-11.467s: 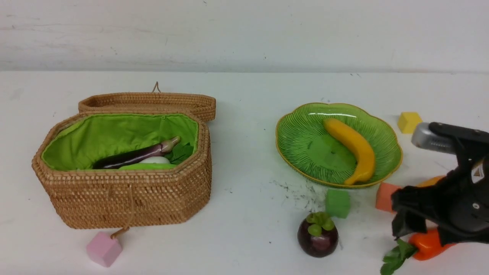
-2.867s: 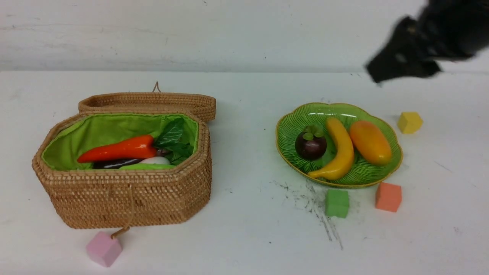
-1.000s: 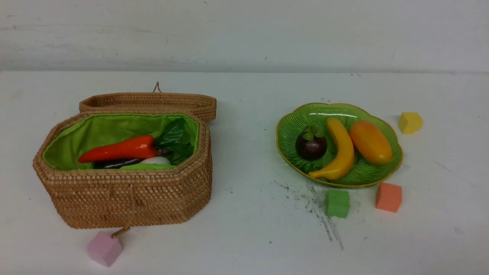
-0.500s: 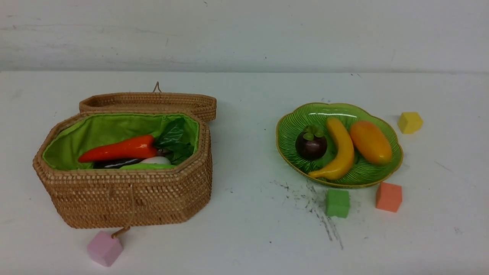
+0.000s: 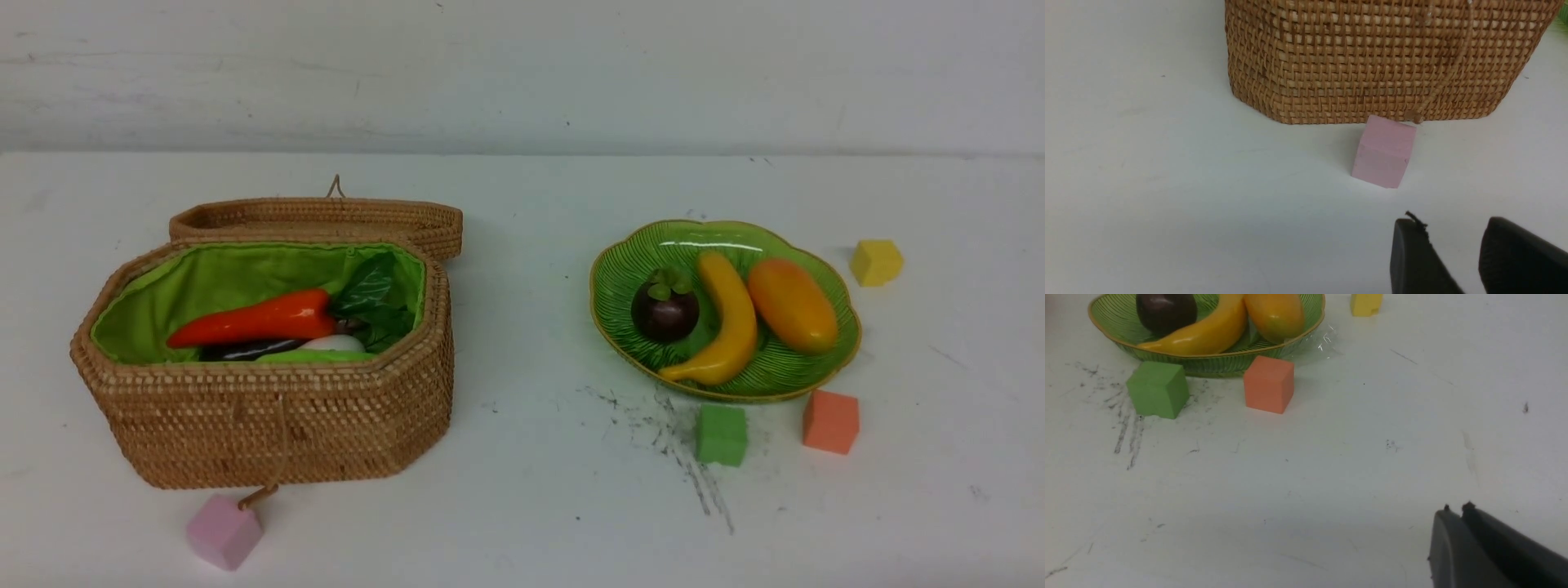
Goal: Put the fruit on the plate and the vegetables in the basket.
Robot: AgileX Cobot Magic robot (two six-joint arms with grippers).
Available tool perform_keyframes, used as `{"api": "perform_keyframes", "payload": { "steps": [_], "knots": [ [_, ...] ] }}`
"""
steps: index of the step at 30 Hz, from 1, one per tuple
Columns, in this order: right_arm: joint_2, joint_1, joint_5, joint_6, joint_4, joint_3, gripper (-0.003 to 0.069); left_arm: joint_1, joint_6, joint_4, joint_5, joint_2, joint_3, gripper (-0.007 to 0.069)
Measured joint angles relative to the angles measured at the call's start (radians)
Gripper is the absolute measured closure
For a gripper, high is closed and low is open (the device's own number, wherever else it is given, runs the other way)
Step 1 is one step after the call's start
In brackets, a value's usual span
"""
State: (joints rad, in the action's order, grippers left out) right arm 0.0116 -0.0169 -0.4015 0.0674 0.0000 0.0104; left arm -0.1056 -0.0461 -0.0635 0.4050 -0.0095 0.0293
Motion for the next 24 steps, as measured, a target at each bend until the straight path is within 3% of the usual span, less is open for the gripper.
{"api": "perform_keyframes", "payload": {
  "steps": [24],
  "knots": [
    [0.000,0.000,0.000,0.000,0.000,0.000,0.0575,0.000,0.000,0.000,0.000,0.000,0.000,0.0386]
  ]
}}
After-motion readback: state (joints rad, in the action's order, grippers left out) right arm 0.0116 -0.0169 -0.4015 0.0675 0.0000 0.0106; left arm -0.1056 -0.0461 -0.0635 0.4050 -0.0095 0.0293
